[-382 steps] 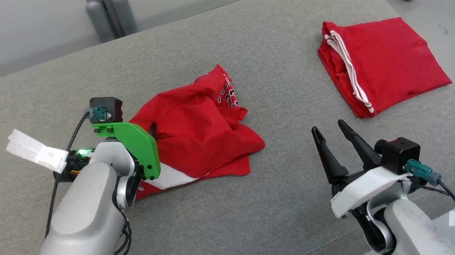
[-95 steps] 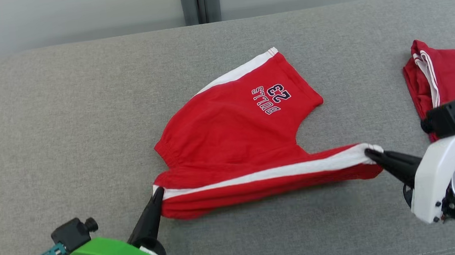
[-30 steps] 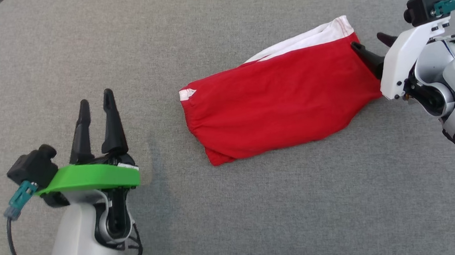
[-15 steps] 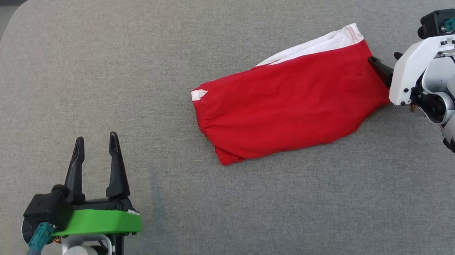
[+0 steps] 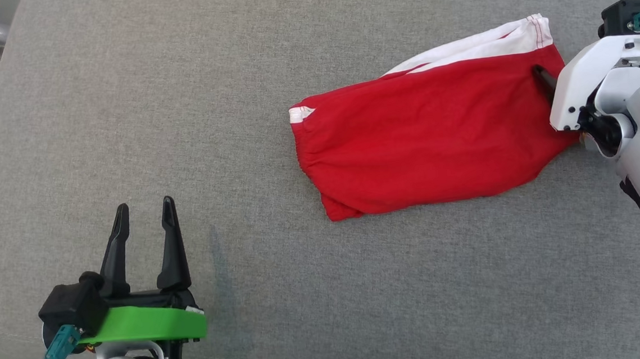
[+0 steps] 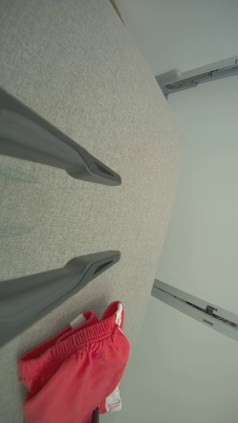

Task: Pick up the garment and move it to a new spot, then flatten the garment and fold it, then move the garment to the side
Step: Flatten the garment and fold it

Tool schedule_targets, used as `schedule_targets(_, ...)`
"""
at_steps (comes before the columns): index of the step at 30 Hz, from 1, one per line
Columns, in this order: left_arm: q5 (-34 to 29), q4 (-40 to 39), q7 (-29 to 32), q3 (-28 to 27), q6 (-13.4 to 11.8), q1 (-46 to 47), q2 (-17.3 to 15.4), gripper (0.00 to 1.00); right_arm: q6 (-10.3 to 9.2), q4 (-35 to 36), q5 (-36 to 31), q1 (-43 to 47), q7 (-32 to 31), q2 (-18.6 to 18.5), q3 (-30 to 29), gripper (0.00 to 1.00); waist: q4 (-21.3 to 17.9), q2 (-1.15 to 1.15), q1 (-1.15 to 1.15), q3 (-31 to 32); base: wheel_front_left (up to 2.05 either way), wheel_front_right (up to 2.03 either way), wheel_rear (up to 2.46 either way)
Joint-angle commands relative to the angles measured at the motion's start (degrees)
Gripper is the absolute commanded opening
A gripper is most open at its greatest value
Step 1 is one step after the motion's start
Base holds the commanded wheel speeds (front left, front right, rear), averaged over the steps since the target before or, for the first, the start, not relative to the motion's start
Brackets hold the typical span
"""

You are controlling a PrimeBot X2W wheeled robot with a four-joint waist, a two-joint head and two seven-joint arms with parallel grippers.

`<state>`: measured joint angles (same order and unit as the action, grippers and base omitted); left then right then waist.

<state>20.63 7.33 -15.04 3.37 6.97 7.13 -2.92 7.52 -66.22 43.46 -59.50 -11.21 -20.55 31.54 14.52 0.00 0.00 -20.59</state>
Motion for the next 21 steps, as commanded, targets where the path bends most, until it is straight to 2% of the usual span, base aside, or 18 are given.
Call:
schedule_targets(1, 0.4, -0.3, -0.1, 0.1, -0.5, 0.5, 0.0, 1.0, -0.08, -1.5, -0.5, 1.3, -1.7, 0.9, 0.7, 1.0, 0.4, 0.0, 0.0, -0.5, 0.0, 0.0, 0.0)
schedule_targets(2, 0.5, -0.3, -0.1, 0.2, -0.5, 0.7, 0.0, 1.0, -0.07, -1.8, -0.7, 1.6, -2.7, 1.5, 1.0, 1.0, 0.5, 0.0, 0.0, -0.6, 0.0, 0.0, 0.0)
schedule_targets(3, 0.7, -0.3, -0.1, 0.3, -0.5, 1.0, 0.0, 1.0, -0.04, -1.8, -1.0, 1.9, -3.5, 1.8, 1.5, 0.55, 0.5, 0.0, 0.0, -0.7, 0.0, 0.0, 0.0)
schedule_targets(4, 0.9, -0.2, -0.1, 0.3, -0.5, 1.1, 0.0, 1.0, -0.04, -1.6, -1.1, 2.0, -4.1, 1.9, 1.9, 0.19, 0.4, 0.0, 0.0, -0.8, 0.0, 0.0, 0.0)
schedule_targets(5, 1.0, -0.2, -0.1, 0.4, -0.6, 1.3, 0.0, 1.0, -0.03, -1.3, -1.4, 2.3, -4.5, 2.0, 2.4, 0.0, 0.4, 0.0, 0.0, -0.8, 0.0, 0.0, 0.0)
schedule_targets(12, 0.6, 0.4, -0.1, 0.3, -0.8, 1.3, 0.0, 1.0, -0.11, 0.5, -2.2, 2.4, -4.2, 0.2, 3.0, 0.0, -1.1, 0.0, 0.0, 0.2, 0.0, 0.0, 0.0)
schedule_targets(21, -0.4, 1.1, -0.1, 1.1, -0.4, 0.5, 0.0, 1.0, -0.1, -3.8, -5.8, -0.8, 3.4, -3.2, -0.7, 0.0, -4.7, 0.0, 0.0, 3.5, 0.0, 0.0, 0.0)
